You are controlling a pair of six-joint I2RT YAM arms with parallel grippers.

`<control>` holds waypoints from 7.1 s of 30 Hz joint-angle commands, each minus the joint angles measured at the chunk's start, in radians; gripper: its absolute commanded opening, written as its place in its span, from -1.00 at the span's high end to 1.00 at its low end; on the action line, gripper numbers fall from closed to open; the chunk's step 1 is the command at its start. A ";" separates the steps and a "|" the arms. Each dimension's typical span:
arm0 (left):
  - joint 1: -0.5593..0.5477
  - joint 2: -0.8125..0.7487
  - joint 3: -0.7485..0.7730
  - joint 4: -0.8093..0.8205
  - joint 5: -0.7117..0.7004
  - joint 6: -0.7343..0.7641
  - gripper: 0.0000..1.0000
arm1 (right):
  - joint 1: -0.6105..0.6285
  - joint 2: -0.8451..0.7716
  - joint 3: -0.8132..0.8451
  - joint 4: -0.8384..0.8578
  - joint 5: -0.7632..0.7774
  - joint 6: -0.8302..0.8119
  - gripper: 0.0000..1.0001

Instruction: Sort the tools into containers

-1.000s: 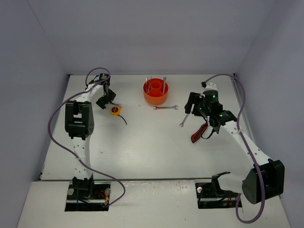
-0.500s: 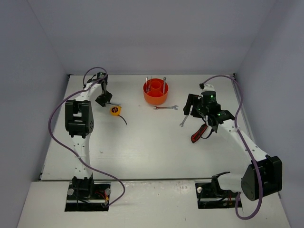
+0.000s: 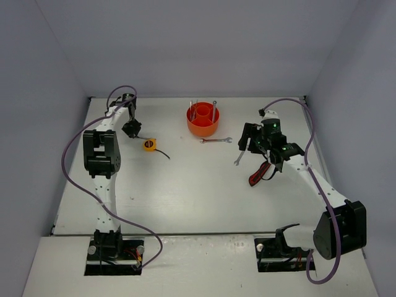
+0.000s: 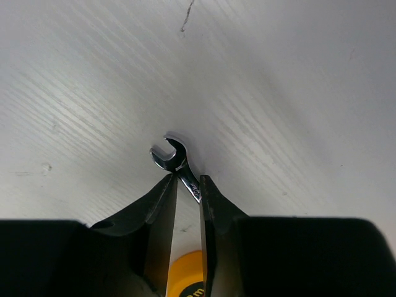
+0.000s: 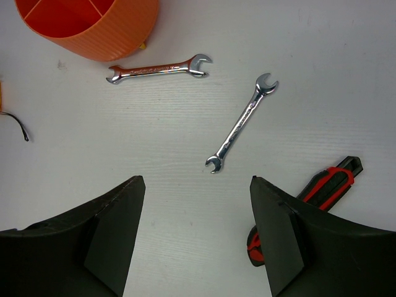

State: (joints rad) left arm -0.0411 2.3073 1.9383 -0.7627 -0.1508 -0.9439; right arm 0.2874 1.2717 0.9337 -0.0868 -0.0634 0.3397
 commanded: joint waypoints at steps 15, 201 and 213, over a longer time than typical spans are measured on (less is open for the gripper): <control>-0.050 -0.205 -0.458 0.049 0.061 0.469 0.69 | -0.007 0.023 0.047 0.039 -0.067 0.023 -0.32; -0.503 -1.065 -0.886 0.419 0.160 0.525 -0.50 | 0.095 0.761 1.084 0.171 -0.064 -0.219 1.00; -0.505 -1.122 -0.909 0.373 0.129 0.516 -0.50 | 0.096 0.881 1.202 0.180 -0.088 -0.292 1.00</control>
State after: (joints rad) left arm -0.5423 1.2373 1.0341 -0.3873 0.0088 -0.4081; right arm 0.3801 2.1503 2.0453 0.0032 -0.1342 0.0896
